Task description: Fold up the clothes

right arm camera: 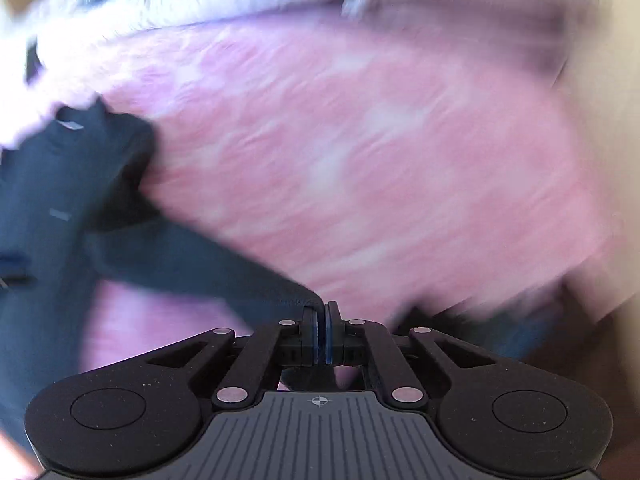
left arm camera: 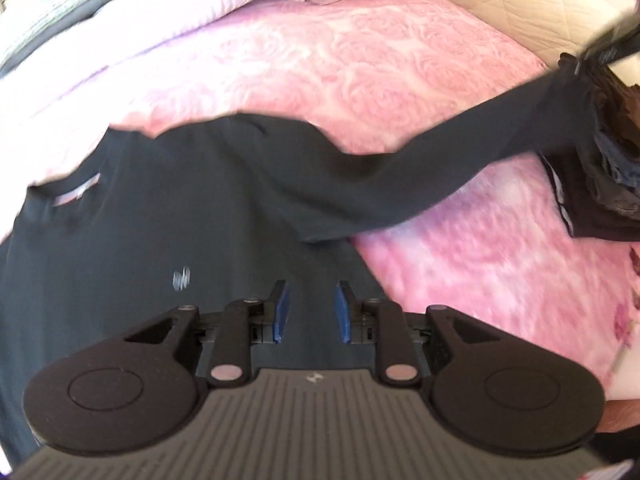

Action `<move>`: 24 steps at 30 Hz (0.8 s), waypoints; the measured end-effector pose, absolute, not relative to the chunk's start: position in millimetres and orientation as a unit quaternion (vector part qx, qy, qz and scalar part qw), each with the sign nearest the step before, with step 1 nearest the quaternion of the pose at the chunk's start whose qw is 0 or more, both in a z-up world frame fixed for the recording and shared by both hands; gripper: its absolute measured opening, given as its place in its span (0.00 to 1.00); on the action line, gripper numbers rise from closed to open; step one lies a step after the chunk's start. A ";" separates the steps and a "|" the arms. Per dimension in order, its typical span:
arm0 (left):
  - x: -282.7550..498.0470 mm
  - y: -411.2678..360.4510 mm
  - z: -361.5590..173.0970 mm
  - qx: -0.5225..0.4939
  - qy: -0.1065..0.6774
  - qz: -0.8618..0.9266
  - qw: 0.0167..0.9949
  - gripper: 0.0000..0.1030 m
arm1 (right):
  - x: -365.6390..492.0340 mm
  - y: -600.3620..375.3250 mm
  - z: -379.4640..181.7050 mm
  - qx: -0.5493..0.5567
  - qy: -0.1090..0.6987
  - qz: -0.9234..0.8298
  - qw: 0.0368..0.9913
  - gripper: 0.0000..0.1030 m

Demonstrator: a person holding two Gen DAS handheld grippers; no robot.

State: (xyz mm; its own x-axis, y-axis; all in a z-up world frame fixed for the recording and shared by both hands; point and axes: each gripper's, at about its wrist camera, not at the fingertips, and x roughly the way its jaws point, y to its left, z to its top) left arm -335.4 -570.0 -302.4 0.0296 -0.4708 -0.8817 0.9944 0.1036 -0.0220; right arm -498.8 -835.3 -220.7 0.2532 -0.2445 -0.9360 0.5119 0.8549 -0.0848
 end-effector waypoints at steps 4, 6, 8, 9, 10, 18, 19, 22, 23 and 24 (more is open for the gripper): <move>-341.3 -595.1 -311.5 0.348 0.371 -0.594 0.623 0.21 | -498.2 -828.0 -197.9 -0.033 0.561 -0.253 0.787 0.03; -345.0 -603.0 -318.0 0.351 0.372 -0.599 0.617 0.23 | -497.5 -821.2 -206.1 -0.073 0.567 -0.254 0.780 0.03; -348.2 -609.6 -324.9 0.352 0.375 -0.602 0.611 0.23 | -495.3 -814.7 -221.1 -0.105 0.573 -0.248 0.774 0.03; -349.7 -612.8 -328.2 0.352 0.378 -0.603 0.608 0.23 | -495.8 -809.8 -229.0 -0.130 0.573 -0.241 0.773 0.03; -351.4 -615.5 -330.8 0.352 0.380 -0.604 0.606 0.23 | -496.3 -802.5 -235.1 -0.164 0.569 -0.237 0.771 0.03; -361.0 -629.5 -340.3 0.355 0.384 -0.619 0.586 0.23 | -535.7 -722.6 -287.5 -0.294 0.582 -0.143 0.744 0.03; -362.1 -630.7 -339.8 0.357 0.381 -0.621 0.585 0.23 | -538.0 -717.7 -291.9 -0.277 0.595 -0.137 0.742 0.04; -364.1 -637.9 -339.0 0.366 0.366 -0.624 0.585 0.25 | -541.6 -711.5 -291.3 -0.190 0.622 -0.131 0.749 0.05; -363.1 -641.6 -338.9 0.366 0.363 -0.625 0.586 0.26 | -540.6 -713.5 -285.2 -0.158 0.619 -0.136 0.757 0.05; -361.4 -646.0 -339.3 0.366 0.361 -0.625 0.588 0.26 | -539.5 -715.5 -279.1 -0.126 0.616 -0.142 0.765 0.05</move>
